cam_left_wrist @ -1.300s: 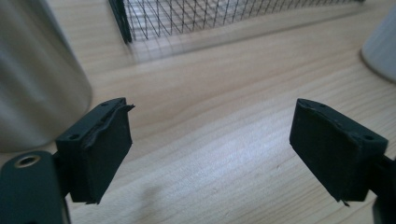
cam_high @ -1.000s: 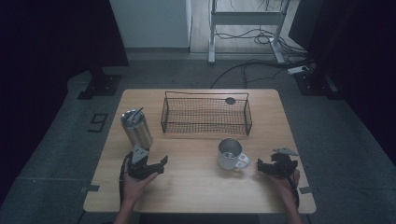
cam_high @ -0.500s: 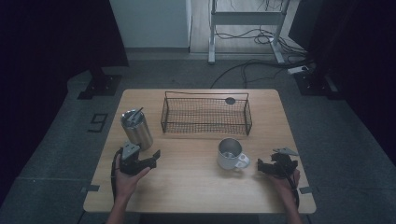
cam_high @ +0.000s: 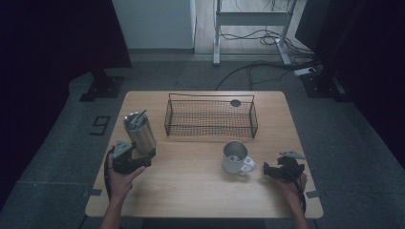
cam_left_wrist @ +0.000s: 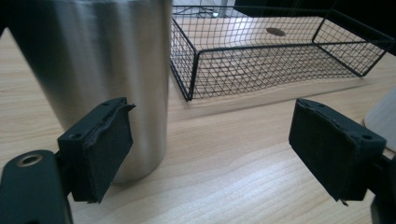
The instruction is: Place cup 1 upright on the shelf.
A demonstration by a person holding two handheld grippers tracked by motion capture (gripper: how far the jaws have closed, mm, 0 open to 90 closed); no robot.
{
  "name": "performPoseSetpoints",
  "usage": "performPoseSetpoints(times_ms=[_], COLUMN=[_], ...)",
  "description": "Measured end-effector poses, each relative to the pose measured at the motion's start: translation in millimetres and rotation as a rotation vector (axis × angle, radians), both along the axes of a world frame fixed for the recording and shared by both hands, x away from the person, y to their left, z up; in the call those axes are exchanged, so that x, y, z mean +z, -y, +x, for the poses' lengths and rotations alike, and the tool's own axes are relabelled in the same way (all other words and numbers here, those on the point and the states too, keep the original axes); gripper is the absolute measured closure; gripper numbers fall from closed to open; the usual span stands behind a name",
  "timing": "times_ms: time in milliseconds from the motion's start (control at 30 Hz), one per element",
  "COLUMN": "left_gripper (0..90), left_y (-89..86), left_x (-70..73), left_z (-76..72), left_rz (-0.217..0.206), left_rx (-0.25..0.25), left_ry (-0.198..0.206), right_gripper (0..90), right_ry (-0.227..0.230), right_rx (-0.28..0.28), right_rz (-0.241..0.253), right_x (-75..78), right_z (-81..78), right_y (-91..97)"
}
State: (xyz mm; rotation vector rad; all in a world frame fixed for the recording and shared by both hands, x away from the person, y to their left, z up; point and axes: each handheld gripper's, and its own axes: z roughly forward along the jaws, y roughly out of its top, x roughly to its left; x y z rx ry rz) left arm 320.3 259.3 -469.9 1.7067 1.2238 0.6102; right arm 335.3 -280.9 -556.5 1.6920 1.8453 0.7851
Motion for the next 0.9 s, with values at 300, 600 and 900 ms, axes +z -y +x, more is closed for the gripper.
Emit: performPoseSetpoints(times_ms=[300,600,900], left_gripper=[11.3,9.9,8.2], left_y=[-15.8,-24.6,-28.4], left_x=[1.4,4.2,1.1], left_z=[3.9,12.7,25.7], left_rz=[-0.009,-0.005,0.005], left_rx=[0.019,0.022,0.016], left_ry=[-0.005,0.001,-0.005], right_gripper=[0.0,0.0,0.0], right_ry=[0.0,0.0,0.001], right_rx=[-0.001,-0.001,-0.002], right_rz=[0.0,-0.001,-0.001], right_x=[0.0,0.0,0.0], right_z=[0.0,0.0,0.1], right_y=[0.1,0.0,0.0])
